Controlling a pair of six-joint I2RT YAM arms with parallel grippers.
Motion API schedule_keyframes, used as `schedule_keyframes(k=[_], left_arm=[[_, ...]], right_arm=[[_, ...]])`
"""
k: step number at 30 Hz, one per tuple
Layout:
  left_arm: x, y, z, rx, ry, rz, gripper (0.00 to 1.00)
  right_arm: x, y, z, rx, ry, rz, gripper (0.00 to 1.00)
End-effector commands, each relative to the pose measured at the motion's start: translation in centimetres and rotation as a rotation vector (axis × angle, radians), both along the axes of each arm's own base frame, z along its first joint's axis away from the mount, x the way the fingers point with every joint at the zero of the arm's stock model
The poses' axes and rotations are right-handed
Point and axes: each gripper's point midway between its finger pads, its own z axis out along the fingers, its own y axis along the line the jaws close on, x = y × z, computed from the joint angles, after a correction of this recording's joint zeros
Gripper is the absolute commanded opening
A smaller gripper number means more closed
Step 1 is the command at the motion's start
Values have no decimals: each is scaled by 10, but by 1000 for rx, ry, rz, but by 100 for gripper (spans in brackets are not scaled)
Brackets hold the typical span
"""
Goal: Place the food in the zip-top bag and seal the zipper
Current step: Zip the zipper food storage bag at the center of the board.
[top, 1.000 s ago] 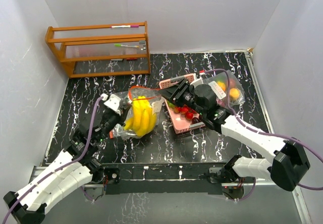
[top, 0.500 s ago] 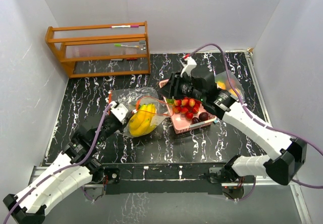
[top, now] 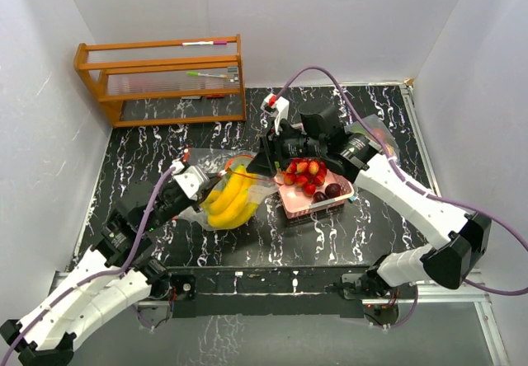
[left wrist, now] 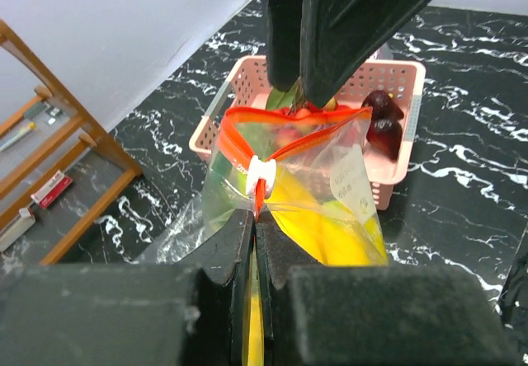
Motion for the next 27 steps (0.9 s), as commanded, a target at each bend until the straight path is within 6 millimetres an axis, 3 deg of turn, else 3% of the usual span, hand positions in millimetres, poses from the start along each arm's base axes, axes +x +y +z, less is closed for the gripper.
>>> schedule_keyframes(k=[1, 7, 12, 14, 19, 22, 27], left_arm=[[-11, -7, 62, -77, -83, -68, 0], [-20, -13, 70, -53, -49, -131, 0], [-35, -16, 56, -13, -12, -203, 0], [-40, -18, 48, 4, 19, -234, 0], [-51, -28, 34, 35, 78, -322, 0], [-51, -32, 30, 54, 104, -343, 0], [-49, -36, 23, 75, 145, -352, 0]], right_arm=[[-7, -2, 68, 87, -325, 116, 55], [-2, -5, 92, 70, -522, 155, 59], [-11, -16, 115, 79, -729, 201, 61], [-18, -18, 122, 101, -790, 234, 66], [-28, -10, 111, 94, -781, 356, 67], [-33, -3, 95, 77, -725, 442, 66], [-43, -1, 90, 103, -714, 503, 65]])
